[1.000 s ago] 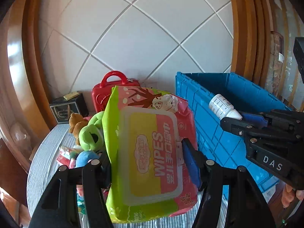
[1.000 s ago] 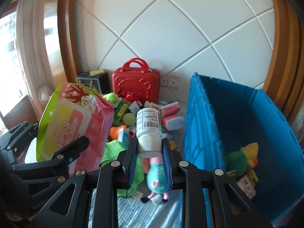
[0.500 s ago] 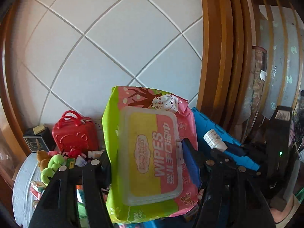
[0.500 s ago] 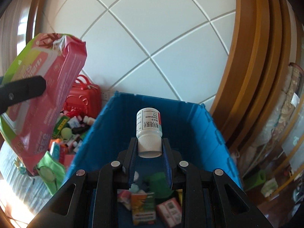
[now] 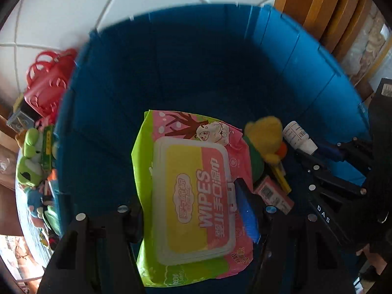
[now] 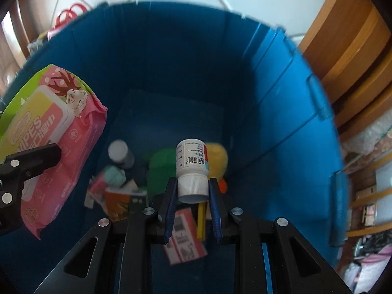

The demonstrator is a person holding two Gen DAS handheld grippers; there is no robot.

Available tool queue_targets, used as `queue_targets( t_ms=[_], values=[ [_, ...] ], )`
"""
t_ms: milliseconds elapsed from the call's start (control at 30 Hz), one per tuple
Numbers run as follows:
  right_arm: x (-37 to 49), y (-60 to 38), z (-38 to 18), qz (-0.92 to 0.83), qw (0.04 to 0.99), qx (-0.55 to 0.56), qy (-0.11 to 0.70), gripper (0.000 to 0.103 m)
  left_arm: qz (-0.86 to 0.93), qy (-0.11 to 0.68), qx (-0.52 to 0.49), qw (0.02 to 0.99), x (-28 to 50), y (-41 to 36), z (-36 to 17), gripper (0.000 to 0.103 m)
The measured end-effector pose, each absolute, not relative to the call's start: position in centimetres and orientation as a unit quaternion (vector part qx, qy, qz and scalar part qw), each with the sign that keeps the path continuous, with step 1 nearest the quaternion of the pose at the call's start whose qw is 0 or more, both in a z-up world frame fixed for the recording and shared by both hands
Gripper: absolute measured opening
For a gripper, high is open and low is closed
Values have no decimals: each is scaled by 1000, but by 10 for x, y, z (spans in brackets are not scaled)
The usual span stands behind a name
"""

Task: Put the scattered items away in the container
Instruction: 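Open the left tool over the crate while the right tool releases the white bottle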

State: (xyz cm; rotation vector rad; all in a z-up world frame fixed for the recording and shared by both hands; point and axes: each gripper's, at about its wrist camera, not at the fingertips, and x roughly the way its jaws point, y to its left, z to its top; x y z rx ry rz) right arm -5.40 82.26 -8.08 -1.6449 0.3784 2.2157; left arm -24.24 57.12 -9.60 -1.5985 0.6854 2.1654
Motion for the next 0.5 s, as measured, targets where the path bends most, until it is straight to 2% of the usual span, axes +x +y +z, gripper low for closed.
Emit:
queue_targets(
  t_ms=[233, 500],
  values=[
    [-53, 815, -160, 704, 120, -686, 141, 24, 685, 283, -654, 151, -231, 568, -177, 61],
    [-48, 802, -191, 667, 94, -732, 104, 24, 654, 286, -689, 125, -226, 555, -206, 62]
  ],
)
